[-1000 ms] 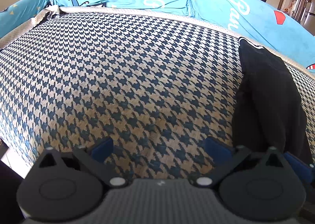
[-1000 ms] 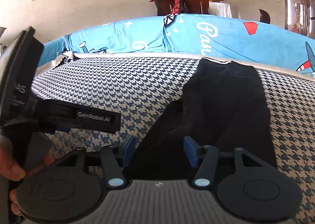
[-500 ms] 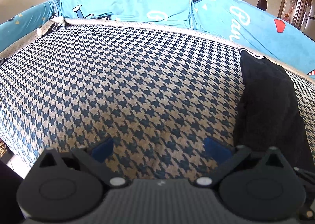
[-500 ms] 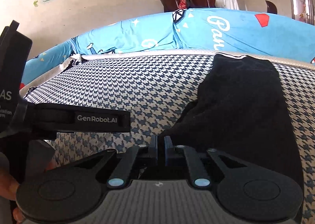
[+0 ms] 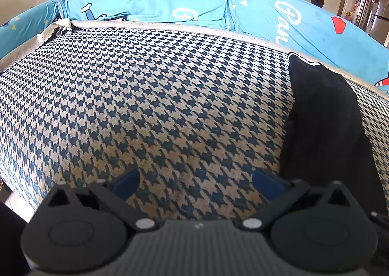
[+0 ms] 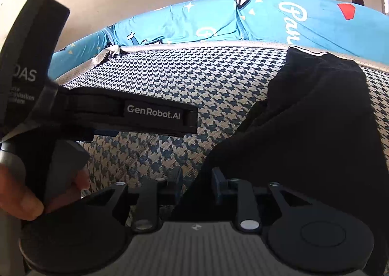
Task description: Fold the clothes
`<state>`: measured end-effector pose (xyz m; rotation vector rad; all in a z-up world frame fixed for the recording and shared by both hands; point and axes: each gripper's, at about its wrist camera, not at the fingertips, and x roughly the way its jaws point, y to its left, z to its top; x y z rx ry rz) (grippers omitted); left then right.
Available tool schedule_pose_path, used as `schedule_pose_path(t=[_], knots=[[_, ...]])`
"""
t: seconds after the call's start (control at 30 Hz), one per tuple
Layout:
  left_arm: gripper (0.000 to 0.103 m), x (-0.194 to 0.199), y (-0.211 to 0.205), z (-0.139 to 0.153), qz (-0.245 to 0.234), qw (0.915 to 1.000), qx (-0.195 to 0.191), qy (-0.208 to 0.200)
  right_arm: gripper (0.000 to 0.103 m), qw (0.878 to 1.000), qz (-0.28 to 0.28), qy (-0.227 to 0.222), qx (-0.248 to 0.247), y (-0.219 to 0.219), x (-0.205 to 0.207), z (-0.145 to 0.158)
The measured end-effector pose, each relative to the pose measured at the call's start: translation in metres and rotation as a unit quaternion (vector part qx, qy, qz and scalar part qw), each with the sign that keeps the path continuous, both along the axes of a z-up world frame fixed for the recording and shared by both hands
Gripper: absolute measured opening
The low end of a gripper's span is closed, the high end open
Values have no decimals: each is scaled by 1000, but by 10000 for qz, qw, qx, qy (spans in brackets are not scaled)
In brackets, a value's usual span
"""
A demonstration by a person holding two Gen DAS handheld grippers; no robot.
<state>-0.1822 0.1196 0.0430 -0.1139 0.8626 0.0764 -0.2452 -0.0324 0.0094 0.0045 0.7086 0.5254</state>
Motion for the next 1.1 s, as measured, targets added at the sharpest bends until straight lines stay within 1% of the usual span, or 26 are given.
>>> schedule_pose_path(t=[0.17,0.3,0.4,0.53,0.73,0.97,1.1], knots=[[103,1,4,-3,78,9999,-67,113,27,9990,-386,-143,189,-21,10,11],[103,2,2,-6,25,9998,-88,190,27,9979,-584,-222,180,-32,23,15],[103,2,-2,-9,-35,9997,-77,235,27,9974,-635,-318,72,-35,33,16],[103,2,-6,-13,-108,9994,-57,311,27,9976,-573,-394,-28,-35,50,18],[103,3,-11,-17,-212,9991,17,373,27,9974,-356,-532,-321,-27,76,19],[103,1,-21,-20,-404,9984,140,360,27,9971,-168,-478,-566,-16,104,12],[103,1,-26,-21,-473,9980,199,359,27,9963,-147,-352,-769,-9,118,2]])
